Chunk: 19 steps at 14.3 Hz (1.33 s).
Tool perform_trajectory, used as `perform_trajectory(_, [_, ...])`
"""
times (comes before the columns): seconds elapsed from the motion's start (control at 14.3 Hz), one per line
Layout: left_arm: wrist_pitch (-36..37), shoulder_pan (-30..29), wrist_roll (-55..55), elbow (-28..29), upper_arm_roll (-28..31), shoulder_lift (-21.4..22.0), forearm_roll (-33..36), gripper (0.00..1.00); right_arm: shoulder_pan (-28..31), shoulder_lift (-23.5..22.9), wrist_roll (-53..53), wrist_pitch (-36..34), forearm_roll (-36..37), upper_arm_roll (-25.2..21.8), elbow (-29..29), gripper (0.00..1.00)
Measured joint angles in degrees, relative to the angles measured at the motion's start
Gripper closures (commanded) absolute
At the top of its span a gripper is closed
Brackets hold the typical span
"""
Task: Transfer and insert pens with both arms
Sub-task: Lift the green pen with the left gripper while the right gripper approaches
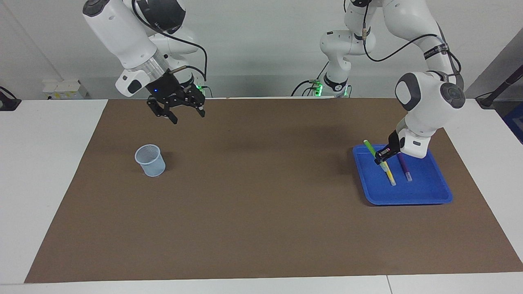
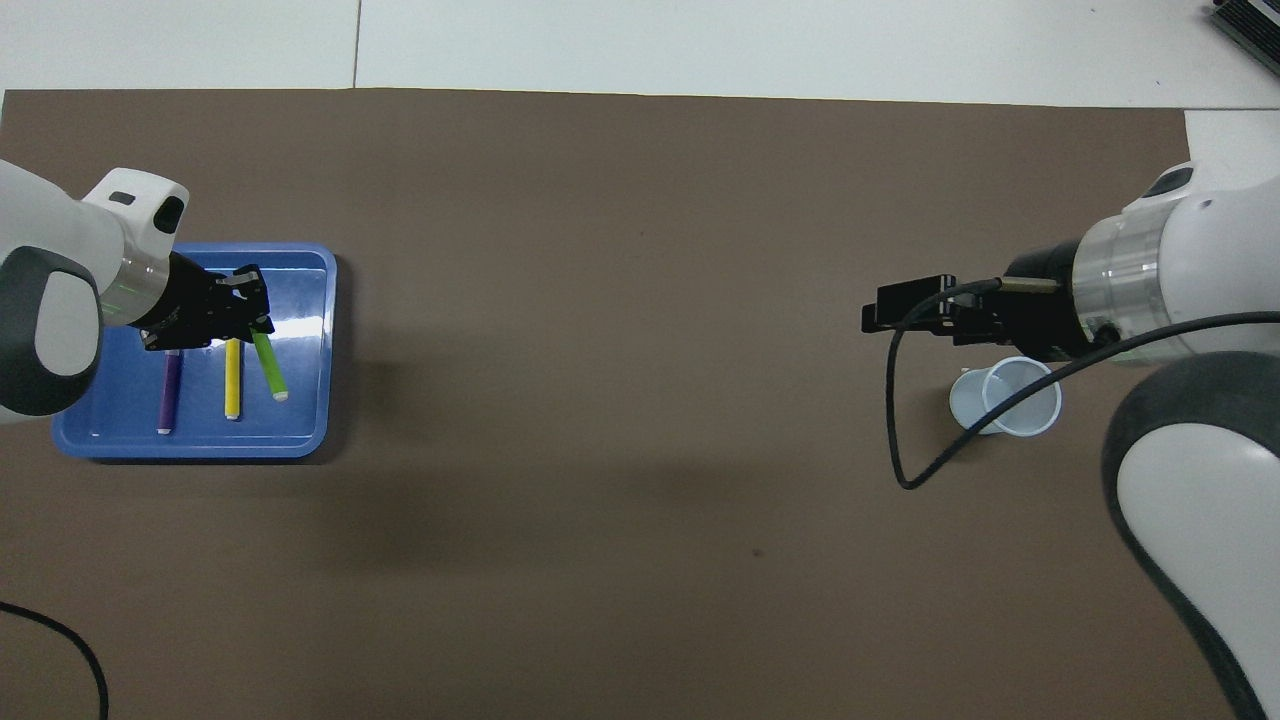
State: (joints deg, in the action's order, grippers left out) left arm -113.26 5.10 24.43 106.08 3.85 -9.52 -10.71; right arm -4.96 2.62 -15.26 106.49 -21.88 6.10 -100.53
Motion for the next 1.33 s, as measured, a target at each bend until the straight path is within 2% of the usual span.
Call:
perform_trajectory(0.14, [1.0, 0.0, 7.0, -0.2, -0.7, 1.6, -1.5, 1.0, -3.0, 0.0, -9.4, 5.0, -3.8, 0.1, -1.4, 0.0])
perform_trajectory(0.49, [1.7, 0.5, 25.2, -0.2, -3.8, 3.5, -6.0, 1.0, -9.9, -0.1, -27.9, 15.7, -7.9, 0.3, -4.2, 0.0])
perform_trajectory(0.84, [6.0, 0.6, 36.5, 0.4, -4.3, 6.2, -16.5, 1.0, -16.3, -1.6, -34.4, 27.8, -14.4, 0.4, -7.9, 0.0])
perform_trajectory(1.12, [6.6, 0.7, 39.1, 6.4, -4.4, 12.0, -23.2, 1.0, -20.4, -3.7, -36.2, 31.2, -17.6, 0.4, -8.1, 0.0])
perform_trajectory(1.33, [6.3, 1.0, 42.1, 11.3, -4.5, 17.0, -25.4, 1.0, -25.4, -5.0, -42.1, 39.3, -17.7, 0.4, -8.1, 0.0])
